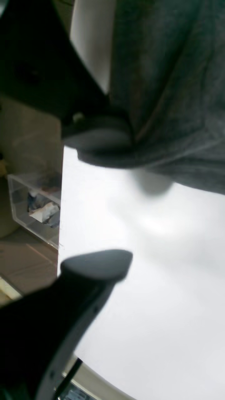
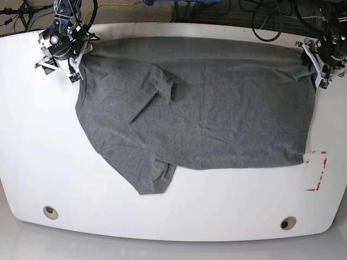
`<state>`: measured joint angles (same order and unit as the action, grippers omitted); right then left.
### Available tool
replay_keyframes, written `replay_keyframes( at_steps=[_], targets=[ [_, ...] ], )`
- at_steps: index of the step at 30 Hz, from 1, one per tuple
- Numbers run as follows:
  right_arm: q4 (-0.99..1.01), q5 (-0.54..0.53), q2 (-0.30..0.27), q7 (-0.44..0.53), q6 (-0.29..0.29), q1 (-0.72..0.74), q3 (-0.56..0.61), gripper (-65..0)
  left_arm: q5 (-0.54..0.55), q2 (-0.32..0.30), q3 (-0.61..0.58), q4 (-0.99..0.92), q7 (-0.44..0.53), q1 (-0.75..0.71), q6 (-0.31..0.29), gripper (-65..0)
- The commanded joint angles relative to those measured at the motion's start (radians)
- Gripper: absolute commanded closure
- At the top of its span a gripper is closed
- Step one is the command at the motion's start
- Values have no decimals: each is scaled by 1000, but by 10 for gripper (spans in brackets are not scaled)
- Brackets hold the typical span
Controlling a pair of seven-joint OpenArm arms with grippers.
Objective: Fold the T-shirt properly
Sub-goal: 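Lay the shirt back down flat with both grippers, then open the right gripper, then reposition both grippers along the shirt edge and regrasp the fabric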
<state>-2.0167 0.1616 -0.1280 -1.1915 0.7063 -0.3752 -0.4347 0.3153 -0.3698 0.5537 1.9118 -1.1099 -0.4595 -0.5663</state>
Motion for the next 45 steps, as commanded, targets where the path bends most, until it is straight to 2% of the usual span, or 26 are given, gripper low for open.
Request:
replay_keyframes(
  at_steps=[1, 3, 7, 11, 13, 18, 26, 29, 33, 37, 43, 45],
  targets=[
    [-22, 11, -14, 0, -8, 3, -3, -533, -3, -18, 10, 15, -17, 3, -1, -475],
    [-22, 11, -6, 0, -8, 11, -5, -550, -2, -18, 12, 16, -37, 11, -1, -475],
    [-28, 11, 41, 0, -8, 25, -6, -534, 0, -18, 16, 21, -78, 49, -4, -464],
    [-29, 11, 63, 0, -8, 45, -8, -506, 2, -18, 16, 28, -98, 80, -7, -464],
    [-29, 11, 64, 0, -8, 48, -8, -487, 2, -18, 24, 44, -100, 97, -27, -464],
    [-28, 10, 81, -1, -8, 80, -6, -457, 2, -18, 62, 53, -146, 140, -132, -464],
    [-28, 10, 93, -14, -8, 137, -6, -453, 0, -16, 107, 56, -258, 216, -132, -464],
    [-28, 10, 93, -44, -8, 164, -6, -453, 0, -16, 111, 56, -264, 236, -132, -464],
    [-11, 10, 100, -38, -8, 210, -8, -453, 0, -11, 113, 50, -260, 265, -132, -464],
    [-6, 16, 126, -12, -8, 270, -8, -453, 0, 56, 114, 50, -260, 325, -132, -464],
    [-6, 19, 155, -18, -8, 364, -6, -453, 0, 160, 108, 55, -263, 423, -132, -463],
    [-6, 19, 153, -31, -8, 373, -6, -453, 0, 191, 108, 55, -264, 445, -132, -444]
  ],
)
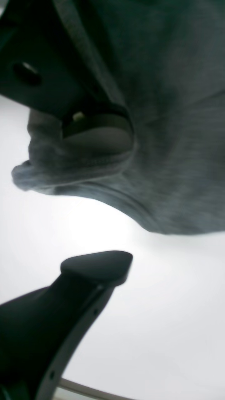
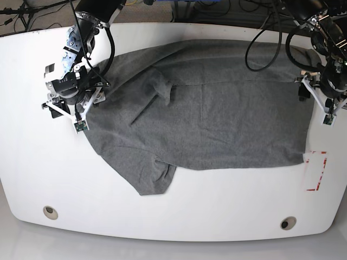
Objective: Fold the T-shirt properly
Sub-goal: 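Reposition both grippers along the shirt edge and regrasp the fabric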
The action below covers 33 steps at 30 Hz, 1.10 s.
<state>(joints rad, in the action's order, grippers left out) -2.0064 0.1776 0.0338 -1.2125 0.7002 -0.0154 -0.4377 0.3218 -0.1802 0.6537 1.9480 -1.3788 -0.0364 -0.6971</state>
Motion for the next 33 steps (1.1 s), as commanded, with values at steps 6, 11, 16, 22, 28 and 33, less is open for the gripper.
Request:
replay_keyframes(
  at_steps=[6, 11, 16, 22, 28, 33],
  targets=[
    [-27, 3, -48, -60, -2, -34, -5, -453, -8, 15, 8, 20, 5, 30, -1, -375],
    [-30, -5, -68, -54, -2, -122, -19, -453, -8, -18, 11, 17, 5, 26, -1, -375],
    [-29, -5, -62, 12, -2, -146, -68, -453, -6, -35, 13, 20, 5, -15, -1, -375],
    [-30, 3, -65, 10, -2, -105, -75, -452, -6, -31, 10, 18, 5, -43, -1, -375],
    [-30, -5, -104, -69, -2, -145, -75, -452, -8, -32, 16, 15, 5, -53, -1, -375],
    [-29, -5, -104, -22, -2, -211, -75, -452, -11, -32, 16, 15, 5, -72, -1, -375]
  ],
)
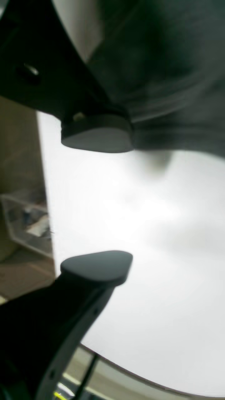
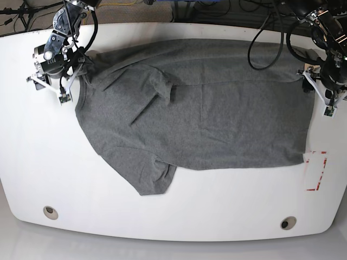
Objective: Fold the T-shirt properly
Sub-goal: 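Reposition both grippers along the shirt edge and regrasp the fabric, then pull the shirt edge with both grippers to straighten it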
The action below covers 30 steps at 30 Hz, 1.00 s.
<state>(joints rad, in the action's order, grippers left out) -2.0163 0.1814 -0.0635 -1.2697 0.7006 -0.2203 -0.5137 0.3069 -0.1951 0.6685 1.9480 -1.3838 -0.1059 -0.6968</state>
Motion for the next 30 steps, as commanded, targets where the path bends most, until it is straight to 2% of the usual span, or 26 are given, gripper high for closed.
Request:
replay_keyframes(
  at_steps=[1, 9, 17, 24, 30],
  targets=[
    [-17, -9, -6, 52, -2, -23, 0, -452, 4, -17, 1, 15, 10, -8, -1, -375],
    [-21, -7, -14, 124, -2, -78, 0, -452, 7, -37, -3, 14, 14, -35, -1, -375],
    [-22, -4, -35, 121, -2, 11, 0, -442, 8, -34, -8, 17, 14, -13, -1, -375],
    [-19, -10, -23, 121, -2, 121, 5, -301, 8, -33, -8, 18, 13, 10, -1, -375],
    [-19, -12, 78, 95, -2, 178, 7, -163, 8, -31, -28, 20, 13, 8, -1, -369]
  ],
)
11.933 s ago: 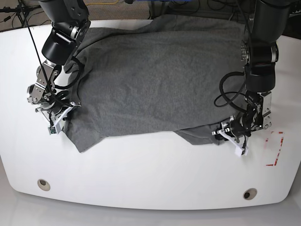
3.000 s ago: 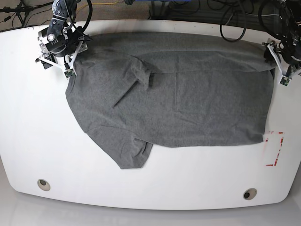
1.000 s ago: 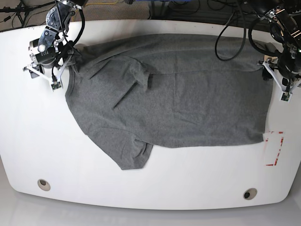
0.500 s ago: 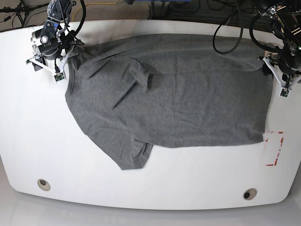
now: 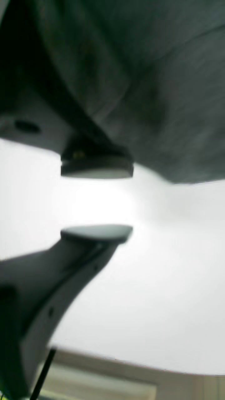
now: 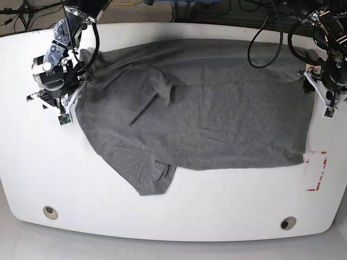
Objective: Fold the T-shirt properly
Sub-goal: 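Pull the shirt edge with both grippers to straighten it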
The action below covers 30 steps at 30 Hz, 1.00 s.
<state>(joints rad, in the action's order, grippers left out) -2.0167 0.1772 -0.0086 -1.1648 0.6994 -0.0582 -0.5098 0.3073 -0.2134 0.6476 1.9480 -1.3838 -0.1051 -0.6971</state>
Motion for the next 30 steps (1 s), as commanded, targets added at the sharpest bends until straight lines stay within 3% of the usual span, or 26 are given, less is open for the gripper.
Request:
replay_keyframes(
  at_steps=[1, 4, 6, 10, 21, 30],
  targets=[
    [-19, -8, 40, -17, -1, 21, 3, -138, 8, -13, -10, 20, 13, 6, -1, -360],
    [-17, -8, 109, -42, -1, 22, 3, -44, 8, 6, -10, 20, 13, 3, -1, -262],
    [-17, -8, 141, -59, -1, 19, 3, 0, 8, 33, -4, 20, 13, 3, -1, -162],
    [-17, -8, 161, -116, -1, -2, -3, -6, 6, 73, 16, 23, 10, -5, -1, -11],
    [-11, -9, 144, -129, -1, -141, -71, -13, 5, 81, 24, 18, 11, -176, -1, -6],
    [126, -149, 91, -57, -1, -153, -91, -13, 2, 76, 15, 14, 16, -212, -1, -43]
  ],
)
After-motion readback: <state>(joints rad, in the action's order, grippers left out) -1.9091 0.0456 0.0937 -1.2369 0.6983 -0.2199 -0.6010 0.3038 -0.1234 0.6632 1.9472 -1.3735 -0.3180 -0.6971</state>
